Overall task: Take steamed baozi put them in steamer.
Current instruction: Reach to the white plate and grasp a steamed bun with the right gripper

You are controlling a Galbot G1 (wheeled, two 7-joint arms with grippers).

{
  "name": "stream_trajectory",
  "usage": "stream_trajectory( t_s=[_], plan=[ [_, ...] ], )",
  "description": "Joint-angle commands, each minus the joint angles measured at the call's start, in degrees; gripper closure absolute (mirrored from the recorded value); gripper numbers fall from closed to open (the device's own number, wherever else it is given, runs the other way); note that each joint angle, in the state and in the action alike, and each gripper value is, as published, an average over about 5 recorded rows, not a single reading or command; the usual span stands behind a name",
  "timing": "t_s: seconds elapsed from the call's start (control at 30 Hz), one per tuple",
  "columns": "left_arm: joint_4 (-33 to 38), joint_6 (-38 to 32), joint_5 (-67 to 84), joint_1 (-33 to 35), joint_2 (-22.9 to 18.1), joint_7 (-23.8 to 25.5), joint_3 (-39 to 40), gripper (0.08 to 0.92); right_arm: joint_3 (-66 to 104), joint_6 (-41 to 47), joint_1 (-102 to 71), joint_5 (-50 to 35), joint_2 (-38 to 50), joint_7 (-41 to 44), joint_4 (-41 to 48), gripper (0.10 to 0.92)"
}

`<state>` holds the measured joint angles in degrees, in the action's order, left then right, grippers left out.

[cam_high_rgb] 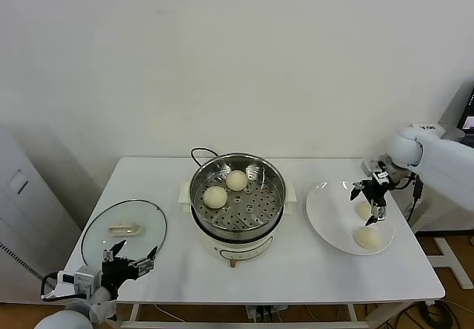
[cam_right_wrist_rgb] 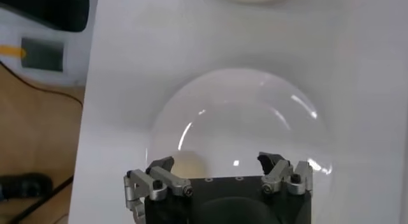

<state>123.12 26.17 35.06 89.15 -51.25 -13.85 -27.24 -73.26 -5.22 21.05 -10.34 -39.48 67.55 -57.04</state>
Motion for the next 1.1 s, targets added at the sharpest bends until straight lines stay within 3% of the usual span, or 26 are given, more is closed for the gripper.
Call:
stream_trajectory(
  t_s=[0.03,0.73,0.87,1.1],
  plan=[
    [-0.18,0.1,-0.06,-0.02,0.13,0.0,0.08,0.177,9.04,-3.68,-10.46,6.29,-0.84,0.17,5.89,0.203],
    [-0.54,0.13,-0.51,0.32,-0.03,0.03,0.27,0.177,15.32,-5.58,-15.58,11.93,-2.81,1.2,10.26,0.205],
    [-0.52,0.15,-0.53,0.29,-0.06,0.01,0.28,0.177,16.61,-5.52,-16.36,13.02,-3.16,0.99,10.77,0.253],
    [-0.52,0.2,-0.52,0.23,-0.03,-0.01,0.29,0.177,18.51,-5.58,-17.22,14.27,-3.61,0.76,11.24,0.419]
  ],
)
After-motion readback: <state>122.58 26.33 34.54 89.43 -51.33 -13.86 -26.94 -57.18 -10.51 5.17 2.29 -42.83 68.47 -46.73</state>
